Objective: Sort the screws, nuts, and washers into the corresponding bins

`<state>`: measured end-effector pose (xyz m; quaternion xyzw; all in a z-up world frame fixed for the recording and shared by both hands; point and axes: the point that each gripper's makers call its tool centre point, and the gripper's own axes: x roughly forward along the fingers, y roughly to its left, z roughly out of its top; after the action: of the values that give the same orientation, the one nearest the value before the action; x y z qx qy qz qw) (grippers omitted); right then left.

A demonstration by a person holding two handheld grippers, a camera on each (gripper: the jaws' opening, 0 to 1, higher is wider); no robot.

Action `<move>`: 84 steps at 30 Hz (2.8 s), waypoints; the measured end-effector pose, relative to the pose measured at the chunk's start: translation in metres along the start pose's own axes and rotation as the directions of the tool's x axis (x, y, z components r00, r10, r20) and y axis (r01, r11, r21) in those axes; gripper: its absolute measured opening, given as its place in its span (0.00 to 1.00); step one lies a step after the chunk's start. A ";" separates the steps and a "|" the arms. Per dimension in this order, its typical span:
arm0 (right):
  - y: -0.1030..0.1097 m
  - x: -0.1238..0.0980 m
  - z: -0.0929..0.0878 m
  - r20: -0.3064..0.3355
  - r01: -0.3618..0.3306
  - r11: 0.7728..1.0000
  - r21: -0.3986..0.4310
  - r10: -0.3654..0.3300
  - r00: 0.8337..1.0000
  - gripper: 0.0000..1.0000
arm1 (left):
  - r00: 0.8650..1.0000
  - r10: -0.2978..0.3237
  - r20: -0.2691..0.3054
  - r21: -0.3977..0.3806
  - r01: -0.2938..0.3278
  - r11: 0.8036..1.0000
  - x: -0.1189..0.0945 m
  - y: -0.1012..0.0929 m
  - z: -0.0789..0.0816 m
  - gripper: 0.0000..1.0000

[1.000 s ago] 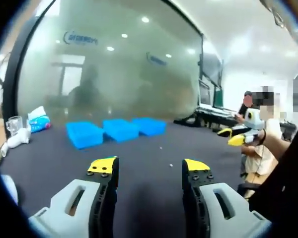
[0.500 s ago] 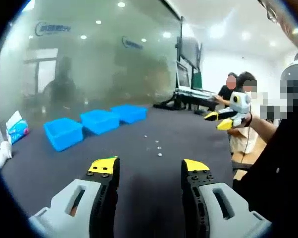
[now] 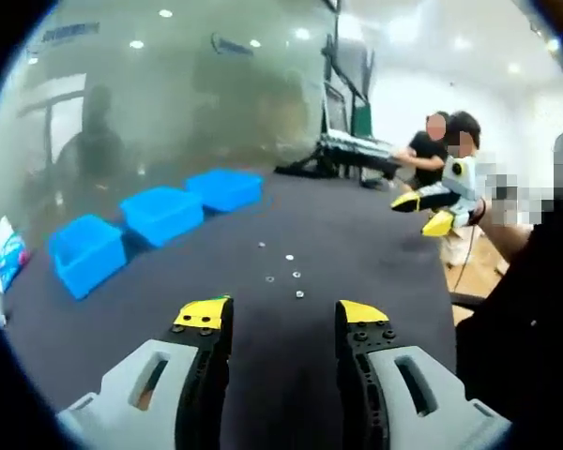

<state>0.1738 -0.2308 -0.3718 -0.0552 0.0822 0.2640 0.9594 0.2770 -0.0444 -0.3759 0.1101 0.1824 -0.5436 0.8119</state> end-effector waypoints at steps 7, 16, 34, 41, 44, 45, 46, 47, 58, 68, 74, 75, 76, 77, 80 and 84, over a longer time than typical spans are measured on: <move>0.001 0.000 -0.003 -0.008 0.001 1.000 -0.001 -0.001 1.000 0.41 | 0.989 -0.070 -0.131 0.013 0.073 0.997 0.036 -0.005 -0.009 0.42; -0.001 0.002 -0.006 -0.013 0.010 1.000 -0.002 -0.010 1.000 0.41 | 0.968 -0.117 -0.222 0.022 0.125 0.992 0.060 -0.011 -0.008 0.33; 0.000 0.001 -0.005 -0.016 0.016 1.000 -0.005 -0.016 1.000 0.41 | 0.939 -0.130 -0.319 0.049 0.153 0.987 0.077 -0.017 -0.030 0.19; 0.001 0.002 -0.005 -0.018 0.017 1.000 -0.011 -0.018 1.000 0.41 | 0.944 -0.119 -0.306 0.040 0.137 0.990 0.078 -0.015 -0.031 0.15; 0.002 0.003 -0.002 -0.014 0.014 1.000 -0.011 -0.014 1.000 0.41 | 0.946 -0.120 -0.302 0.042 0.139 0.989 0.078 -0.016 -0.031 0.14; 0.003 0.003 -0.002 -0.013 0.012 1.000 -0.012 -0.012 1.000 0.41 | 0.946 -0.120 -0.301 0.043 0.140 0.989 0.078 -0.017 -0.031 0.13; 0.003 0.003 -0.002 -0.013 0.011 1.000 -0.012 -0.011 1.000 0.41 | 0.946 -0.122 -0.301 0.043 0.141 0.989 0.078 -0.017 -0.031 0.12; 0.003 0.003 -0.002 -0.013 0.011 1.000 -0.012 -0.012 1.000 0.41 | 0.946 -0.122 -0.301 0.044 0.142 0.989 0.079 -0.018 -0.031 0.11; 0.004 0.004 -0.002 -0.016 0.008 1.000 -0.013 -0.008 1.000 0.41 | 0.954 -0.123 -0.273 0.018 0.133 0.991 0.079 -0.020 -0.032 0.06; 0.004 0.005 -0.002 -0.014 0.008 1.000 -0.015 -0.008 1.000 0.41 | 0.979 -0.095 -0.178 -0.015 0.094 0.995 0.074 -0.018 -0.029 0.06; 0.001 0.005 0.001 -0.001 0.020 1.000 -0.011 -0.020 1.000 0.41 | 0.996 -0.052 -0.067 -0.061 0.048 0.997 0.062 -0.015 -0.017 0.06; 0.001 0.005 0.002 0.001 0.021 1.000 -0.011 -0.021 1.000 0.41 | 0.998 -0.035 -0.048 -0.073 0.031 0.997 0.060 -0.012 -0.014 0.06; 0.001 0.005 0.002 0.003 0.022 1.000 -0.009 -0.022 1.000 0.41 | 1.000 -0.008 -0.012 -0.090 0.007 0.996 0.058 -0.009 -0.008 0.06; 0.001 0.005 0.002 0.005 0.023 1.000 -0.008 -0.023 1.000 0.41 | 1.000 0.006 0.020 -0.101 -0.004 0.995 0.055 -0.007 -0.004 0.06; 0.002 0.006 0.003 0.007 0.018 1.000 -0.004 -0.018 1.000 0.41 | 0.991 0.093 0.095 -0.107 -0.083 0.991 0.043 0.002 0.010 0.06; 0.004 0.006 0.006 0.015 0.017 1.000 -0.006 -0.017 1.000 0.41 | 0.970 0.167 0.176 -0.101 -0.151 0.983 0.028 0.008 0.026 0.06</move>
<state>0.1779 -0.2236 -0.3672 -0.0569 0.0737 0.2565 0.9620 0.2986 -0.0752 -0.3640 0.0384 0.1210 -0.4761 0.8702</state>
